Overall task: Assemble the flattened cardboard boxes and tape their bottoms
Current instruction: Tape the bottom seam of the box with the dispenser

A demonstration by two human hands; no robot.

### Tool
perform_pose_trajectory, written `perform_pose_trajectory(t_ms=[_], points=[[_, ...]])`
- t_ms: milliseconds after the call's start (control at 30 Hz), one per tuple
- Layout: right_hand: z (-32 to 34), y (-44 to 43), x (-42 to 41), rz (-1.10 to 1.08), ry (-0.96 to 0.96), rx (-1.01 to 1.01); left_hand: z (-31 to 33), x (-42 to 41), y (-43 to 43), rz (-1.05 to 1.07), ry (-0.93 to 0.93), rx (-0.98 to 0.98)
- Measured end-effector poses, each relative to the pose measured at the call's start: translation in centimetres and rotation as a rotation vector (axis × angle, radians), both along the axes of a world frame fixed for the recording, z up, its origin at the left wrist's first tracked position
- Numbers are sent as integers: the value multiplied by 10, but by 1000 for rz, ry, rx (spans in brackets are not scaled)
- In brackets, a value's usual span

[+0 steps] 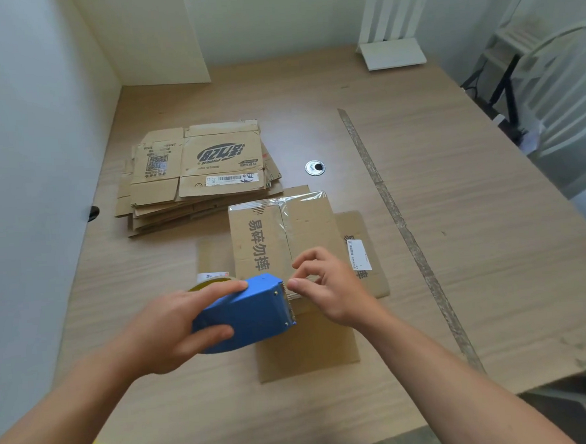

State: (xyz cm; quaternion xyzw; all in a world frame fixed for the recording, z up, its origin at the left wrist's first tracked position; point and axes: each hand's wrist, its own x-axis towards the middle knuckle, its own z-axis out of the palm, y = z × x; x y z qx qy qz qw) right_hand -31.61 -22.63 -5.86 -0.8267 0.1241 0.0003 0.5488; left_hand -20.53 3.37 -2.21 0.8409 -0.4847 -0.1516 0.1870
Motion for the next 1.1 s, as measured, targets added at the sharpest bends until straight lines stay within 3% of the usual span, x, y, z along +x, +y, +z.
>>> perform_pose_trajectory(t_ms=[267,467,1100], points=[[-12,-56,-51,-349,74,104,14,21,18,47,267,221],[-20,-62,-52,-370,237,104,16,38,2,145,431,275],[-50,-72,-47,-468,368,171,13,38,-34,212,565,372]])
